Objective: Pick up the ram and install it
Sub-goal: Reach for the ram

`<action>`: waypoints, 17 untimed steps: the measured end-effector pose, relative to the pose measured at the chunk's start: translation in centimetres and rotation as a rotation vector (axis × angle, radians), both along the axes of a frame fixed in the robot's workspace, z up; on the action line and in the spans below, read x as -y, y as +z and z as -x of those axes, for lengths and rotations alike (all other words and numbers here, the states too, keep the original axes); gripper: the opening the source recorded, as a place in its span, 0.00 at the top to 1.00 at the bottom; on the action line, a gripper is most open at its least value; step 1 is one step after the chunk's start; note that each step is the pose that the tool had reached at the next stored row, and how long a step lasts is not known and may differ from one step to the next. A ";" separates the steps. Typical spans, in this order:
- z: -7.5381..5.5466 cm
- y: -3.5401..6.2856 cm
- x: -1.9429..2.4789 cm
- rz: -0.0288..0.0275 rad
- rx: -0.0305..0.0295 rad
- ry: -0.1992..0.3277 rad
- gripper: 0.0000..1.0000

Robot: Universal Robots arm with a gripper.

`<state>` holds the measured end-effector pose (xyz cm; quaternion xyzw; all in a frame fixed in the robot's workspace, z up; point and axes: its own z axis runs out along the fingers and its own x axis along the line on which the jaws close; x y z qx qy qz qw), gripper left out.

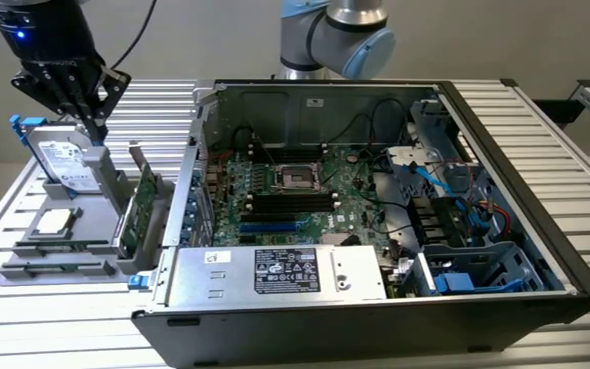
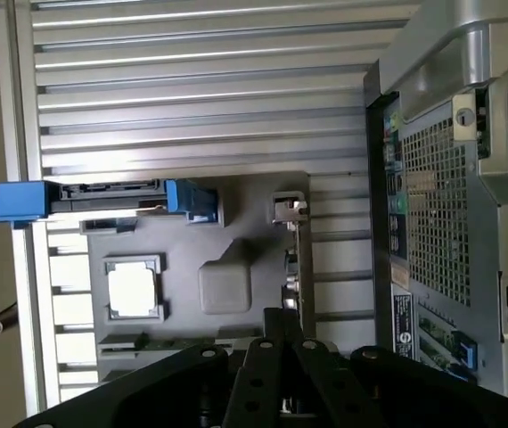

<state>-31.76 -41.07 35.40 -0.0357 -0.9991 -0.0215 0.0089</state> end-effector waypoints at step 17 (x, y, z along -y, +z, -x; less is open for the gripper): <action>5.6 -1.80 3.23 0.0000 -0.0032 0.000 0.89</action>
